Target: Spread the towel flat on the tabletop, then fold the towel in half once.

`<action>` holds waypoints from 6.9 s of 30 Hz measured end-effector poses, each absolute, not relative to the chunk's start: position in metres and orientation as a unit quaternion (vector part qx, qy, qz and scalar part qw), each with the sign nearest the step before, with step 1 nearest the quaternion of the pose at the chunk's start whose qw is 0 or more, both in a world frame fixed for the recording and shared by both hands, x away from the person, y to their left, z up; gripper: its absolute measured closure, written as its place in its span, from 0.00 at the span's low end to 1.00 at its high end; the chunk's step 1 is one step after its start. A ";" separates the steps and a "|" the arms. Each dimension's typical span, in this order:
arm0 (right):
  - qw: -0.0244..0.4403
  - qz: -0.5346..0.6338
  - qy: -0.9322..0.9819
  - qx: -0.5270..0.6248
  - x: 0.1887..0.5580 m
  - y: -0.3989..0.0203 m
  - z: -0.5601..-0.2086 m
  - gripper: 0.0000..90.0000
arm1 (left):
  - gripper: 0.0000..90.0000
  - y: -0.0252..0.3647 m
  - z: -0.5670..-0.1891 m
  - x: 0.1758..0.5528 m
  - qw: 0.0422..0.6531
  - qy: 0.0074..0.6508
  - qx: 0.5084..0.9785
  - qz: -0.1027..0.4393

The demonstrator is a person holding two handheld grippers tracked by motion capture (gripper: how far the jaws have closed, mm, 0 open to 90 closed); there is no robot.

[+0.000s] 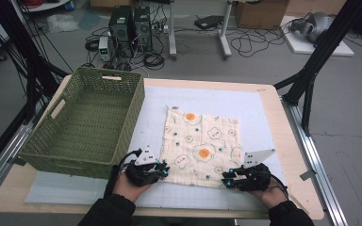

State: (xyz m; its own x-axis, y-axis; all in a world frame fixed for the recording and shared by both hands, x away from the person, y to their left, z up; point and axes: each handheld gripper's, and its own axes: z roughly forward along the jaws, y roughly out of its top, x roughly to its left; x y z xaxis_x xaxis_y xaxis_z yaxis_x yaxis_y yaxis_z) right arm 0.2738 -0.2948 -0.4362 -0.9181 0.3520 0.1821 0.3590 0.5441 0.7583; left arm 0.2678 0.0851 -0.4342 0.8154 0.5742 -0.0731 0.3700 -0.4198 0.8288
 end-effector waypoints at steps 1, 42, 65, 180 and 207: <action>0.004 -0.437 -0.875 -0.210 0.274 -0.296 -0.435 0.74 | 0.78 0.087 -0.434 0.268 0.466 0.280 0.832 0.114; -0.044 -0.446 -0.846 -0.290 0.285 -0.315 -0.438 0.33 | 0.56 0.085 -0.436 0.274 0.482 0.281 0.818 0.140; -0.043 -0.452 -0.838 -0.303 0.298 -0.324 -0.434 0.37 | 0.63 0.069 -0.431 0.283 0.461 0.298 0.819 0.167; -0.062 -0.453 -0.801 -0.387 0.363 -0.341 -0.401 0.93 | 0.98 0.053 -0.414 0.351 0.440 0.422 0.753 0.246; -0.008 -0.476 -0.811 -0.340 0.306 -0.344 -0.412 0.75 | 0.75 0.075 -0.425 0.306 0.436 0.419 0.780 0.162</action>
